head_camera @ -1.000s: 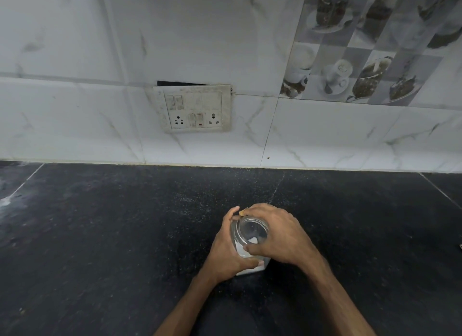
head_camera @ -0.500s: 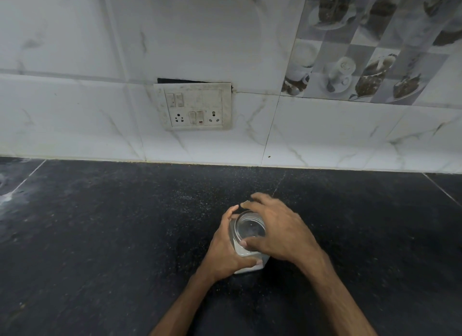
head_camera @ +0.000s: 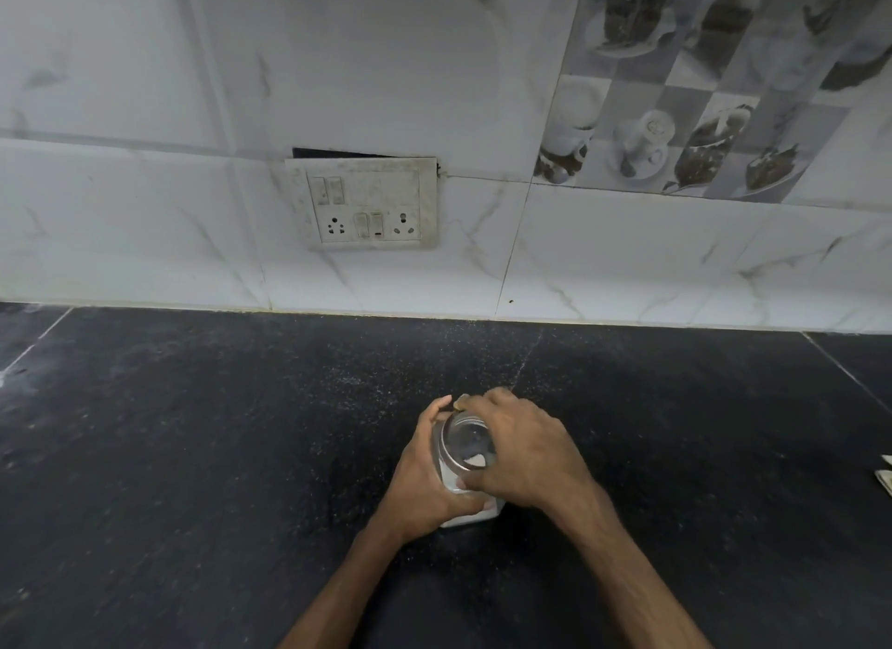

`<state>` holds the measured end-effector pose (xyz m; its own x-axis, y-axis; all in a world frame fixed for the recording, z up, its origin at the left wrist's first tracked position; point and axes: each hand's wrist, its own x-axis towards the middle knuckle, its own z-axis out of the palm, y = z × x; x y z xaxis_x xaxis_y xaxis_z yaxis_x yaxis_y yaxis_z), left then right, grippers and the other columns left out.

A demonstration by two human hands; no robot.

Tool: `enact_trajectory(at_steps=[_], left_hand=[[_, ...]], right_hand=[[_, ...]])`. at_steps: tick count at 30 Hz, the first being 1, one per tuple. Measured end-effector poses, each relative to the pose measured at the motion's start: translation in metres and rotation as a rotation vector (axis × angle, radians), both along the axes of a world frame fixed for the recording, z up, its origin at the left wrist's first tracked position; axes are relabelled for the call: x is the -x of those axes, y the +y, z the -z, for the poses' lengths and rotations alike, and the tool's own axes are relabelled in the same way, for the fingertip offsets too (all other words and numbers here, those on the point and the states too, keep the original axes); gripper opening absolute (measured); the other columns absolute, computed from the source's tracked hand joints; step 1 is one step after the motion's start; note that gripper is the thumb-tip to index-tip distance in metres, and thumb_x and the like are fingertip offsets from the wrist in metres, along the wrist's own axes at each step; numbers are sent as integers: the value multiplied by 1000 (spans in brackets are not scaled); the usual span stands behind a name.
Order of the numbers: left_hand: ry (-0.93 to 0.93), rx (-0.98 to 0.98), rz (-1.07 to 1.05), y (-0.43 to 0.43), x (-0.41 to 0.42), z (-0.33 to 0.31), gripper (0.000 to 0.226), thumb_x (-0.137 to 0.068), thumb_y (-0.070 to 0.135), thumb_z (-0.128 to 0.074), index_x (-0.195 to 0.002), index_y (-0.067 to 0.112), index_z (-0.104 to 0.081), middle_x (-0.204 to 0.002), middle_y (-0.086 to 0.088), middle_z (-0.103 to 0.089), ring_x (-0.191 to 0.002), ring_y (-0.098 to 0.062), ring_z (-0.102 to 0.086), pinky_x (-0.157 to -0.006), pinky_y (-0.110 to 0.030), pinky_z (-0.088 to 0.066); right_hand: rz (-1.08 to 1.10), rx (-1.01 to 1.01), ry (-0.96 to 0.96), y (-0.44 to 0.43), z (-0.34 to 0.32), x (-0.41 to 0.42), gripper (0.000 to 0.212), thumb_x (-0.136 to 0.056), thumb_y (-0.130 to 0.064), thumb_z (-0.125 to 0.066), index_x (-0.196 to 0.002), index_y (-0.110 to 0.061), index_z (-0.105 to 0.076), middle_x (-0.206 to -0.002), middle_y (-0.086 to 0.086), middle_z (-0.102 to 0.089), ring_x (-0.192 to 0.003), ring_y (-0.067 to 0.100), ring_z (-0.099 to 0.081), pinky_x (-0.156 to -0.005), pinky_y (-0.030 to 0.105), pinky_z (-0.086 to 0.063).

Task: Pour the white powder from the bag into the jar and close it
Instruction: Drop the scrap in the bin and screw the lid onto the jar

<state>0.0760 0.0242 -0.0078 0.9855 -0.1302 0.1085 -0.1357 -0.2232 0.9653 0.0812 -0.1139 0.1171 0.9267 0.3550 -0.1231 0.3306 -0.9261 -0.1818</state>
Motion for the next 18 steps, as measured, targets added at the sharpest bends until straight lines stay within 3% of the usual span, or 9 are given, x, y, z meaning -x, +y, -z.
enact_trajectory(at_steps=[3, 5, 7, 9, 11, 14, 16, 18], left_hand=[[7, 12, 9, 0, 0, -1, 115, -55, 15, -95, -144, 37, -26, -129, 24, -57, -122, 0, -56, -99, -18, -47], [-1, 0, 12, 0, 0, -1, 116, -53, 17, -96, -145, 34, -26, -129, 27, -55, -124, 2, -54, -100, -13, -43], [-4, 1, 8, 0, 0, -2, 117, -53, 21, -97, -146, 31, -27, -133, 26, -53, -127, 3, -51, -102, -13, -41], [4, 8, 0, 0, 1, -2, 118, -53, 23, -97, -147, 31, -25, -137, 22, -50, -129, 3, -50, -104, -18, -42], [4, 4, 7, 0, 0, -1, 117, -53, 22, -96, -146, 34, -27, -135, 23, -52, -127, 1, -52, -103, -22, -45], [1, -6, 16, 0, 1, -3, 114, -54, 17, -95, -142, 40, -26, -131, 25, -54, -123, 2, -55, -99, -17, -46], [2, 14, 8, -1, 0, -4, 114, -54, 14, -96, -144, 33, -28, -131, 22, -55, -124, 3, -54, -99, -14, -44], [-4, 16, 2, -1, 1, -4, 114, -54, 16, -96, -145, 28, -28, -133, 22, -54, -126, 4, -52, -101, -12, -42]], right_hand=[[122, 31, -23, 2, 6, 0, 99, -65, -81, -63, -145, -31, -33, -138, 1, -45, -122, 22, -51, -97, 39, -46], [72, 41, 29, -1, 7, 0, 104, -66, -77, -66, -150, -32, -25, -150, 2, -35, -132, 23, -43, -104, 42, -43], [-15, 9, 70, -2, 4, 1, 95, -73, -56, -75, -150, -36, -23, -158, -4, -26, -139, 22, -37, -107, 43, -40], [-41, -8, 18, 0, 5, 1, 81, -77, -46, -73, -146, -37, -31, -148, -7, -37, -130, 19, -44, -101, 39, -44], [44, -14, -37, 5, 7, 1, 79, -76, -60, -69, -143, -35, -36, -136, -4, -45, -120, 19, -49, -95, 37, -46], [121, -30, 23, 4, 10, 1, 95, -71, -74, -64, -148, -31, -29, -144, 3, -40, -128, 23, -44, -99, 41, -45], [48, -20, 69, -1, 8, 1, 97, -75, -57, -73, -153, -33, -20, -158, 1, -26, -140, 24, -34, -108, 44, -40], [-10, -4, 79, -3, 5, 1, 93, -76, -39, -78, -151, -35, -23, -156, -6, -29, -140, 22, -36, -109, 44, -40]])
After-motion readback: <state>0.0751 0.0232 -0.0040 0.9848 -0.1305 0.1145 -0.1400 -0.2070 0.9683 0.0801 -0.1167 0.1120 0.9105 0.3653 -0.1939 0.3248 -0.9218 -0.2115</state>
